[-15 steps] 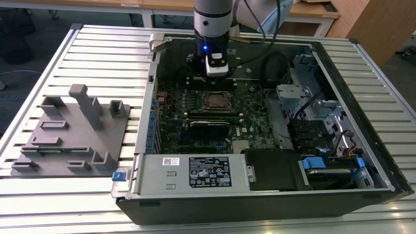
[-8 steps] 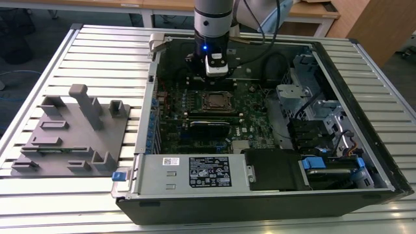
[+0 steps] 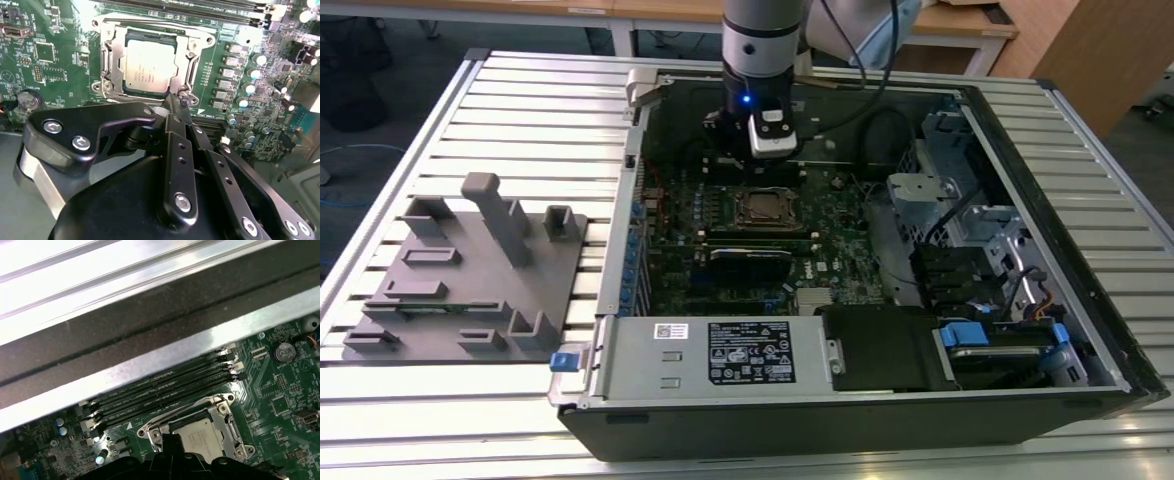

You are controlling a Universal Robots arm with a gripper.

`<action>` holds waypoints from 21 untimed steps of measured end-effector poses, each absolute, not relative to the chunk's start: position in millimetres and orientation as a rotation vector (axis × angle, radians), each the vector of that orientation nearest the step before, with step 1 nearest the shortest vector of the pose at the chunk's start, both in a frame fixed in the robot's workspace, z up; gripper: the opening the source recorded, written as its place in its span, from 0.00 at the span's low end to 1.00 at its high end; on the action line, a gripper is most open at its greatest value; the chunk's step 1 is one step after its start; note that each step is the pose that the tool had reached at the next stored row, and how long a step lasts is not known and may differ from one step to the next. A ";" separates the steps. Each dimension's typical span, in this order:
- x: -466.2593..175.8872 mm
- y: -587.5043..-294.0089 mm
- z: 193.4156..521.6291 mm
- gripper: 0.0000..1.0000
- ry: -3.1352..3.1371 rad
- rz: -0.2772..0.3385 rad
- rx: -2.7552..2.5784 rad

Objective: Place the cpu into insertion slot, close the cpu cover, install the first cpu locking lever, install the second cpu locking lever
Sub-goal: 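Install the first cpu locking lever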

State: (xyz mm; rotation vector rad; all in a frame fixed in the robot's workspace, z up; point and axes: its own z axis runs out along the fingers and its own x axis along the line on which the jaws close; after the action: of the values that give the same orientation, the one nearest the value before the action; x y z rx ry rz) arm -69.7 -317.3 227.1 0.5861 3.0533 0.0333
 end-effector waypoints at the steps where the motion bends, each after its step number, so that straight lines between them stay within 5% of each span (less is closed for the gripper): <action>1: -69.3 -317.3 227.0 0.10 3.056 0.033 0.573; 21: -62.2 -314.6 225.9 0.10 3.077 0.036 0.450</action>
State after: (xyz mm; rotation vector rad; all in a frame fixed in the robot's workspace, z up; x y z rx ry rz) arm -62.2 -314.6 225.9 0.4502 3.0772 0.0365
